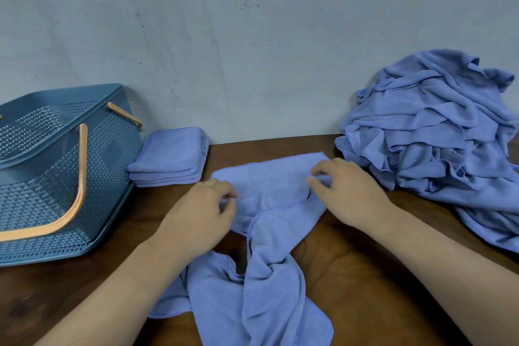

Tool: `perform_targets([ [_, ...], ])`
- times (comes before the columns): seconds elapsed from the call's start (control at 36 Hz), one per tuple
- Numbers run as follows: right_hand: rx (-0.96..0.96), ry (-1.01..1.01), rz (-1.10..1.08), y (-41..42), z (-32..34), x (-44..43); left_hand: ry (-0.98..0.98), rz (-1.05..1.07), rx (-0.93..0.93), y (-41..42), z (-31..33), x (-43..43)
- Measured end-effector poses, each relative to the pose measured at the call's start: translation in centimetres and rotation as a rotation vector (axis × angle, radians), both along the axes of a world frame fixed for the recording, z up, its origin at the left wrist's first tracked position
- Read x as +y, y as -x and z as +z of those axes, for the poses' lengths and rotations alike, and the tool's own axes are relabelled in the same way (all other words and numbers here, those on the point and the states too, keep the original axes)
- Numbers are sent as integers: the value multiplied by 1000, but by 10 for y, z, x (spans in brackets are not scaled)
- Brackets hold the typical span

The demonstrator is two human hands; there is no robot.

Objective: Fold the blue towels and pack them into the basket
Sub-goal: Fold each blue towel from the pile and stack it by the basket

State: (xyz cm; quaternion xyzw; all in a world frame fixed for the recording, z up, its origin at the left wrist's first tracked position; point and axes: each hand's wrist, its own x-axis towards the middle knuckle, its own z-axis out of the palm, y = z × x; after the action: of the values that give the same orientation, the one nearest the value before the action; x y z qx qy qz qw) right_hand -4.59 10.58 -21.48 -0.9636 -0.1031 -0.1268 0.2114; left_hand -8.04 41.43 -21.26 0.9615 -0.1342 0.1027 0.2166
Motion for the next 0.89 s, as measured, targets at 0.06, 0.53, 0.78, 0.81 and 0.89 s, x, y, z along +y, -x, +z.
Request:
perform_targets([
  [0.06, -65, -53, 159, 6, 3, 5, 41, -88, 23, 1, 0, -3],
  [0.53, 175, 15, 622, 26, 19, 29, 4, -462, 201, -6, 14, 15],
  [0.78, 204, 280, 511, -2, 52, -36, -157, -128, 17, -20, 10, 48],
  [0.81, 180, 349, 487, -3, 52, -37, -143, -131, -4, -20, 11, 47],
  [0.89, 158, 350, 481, 4, 54, -28, -19, -297, 2, -11, 17, 32],
])
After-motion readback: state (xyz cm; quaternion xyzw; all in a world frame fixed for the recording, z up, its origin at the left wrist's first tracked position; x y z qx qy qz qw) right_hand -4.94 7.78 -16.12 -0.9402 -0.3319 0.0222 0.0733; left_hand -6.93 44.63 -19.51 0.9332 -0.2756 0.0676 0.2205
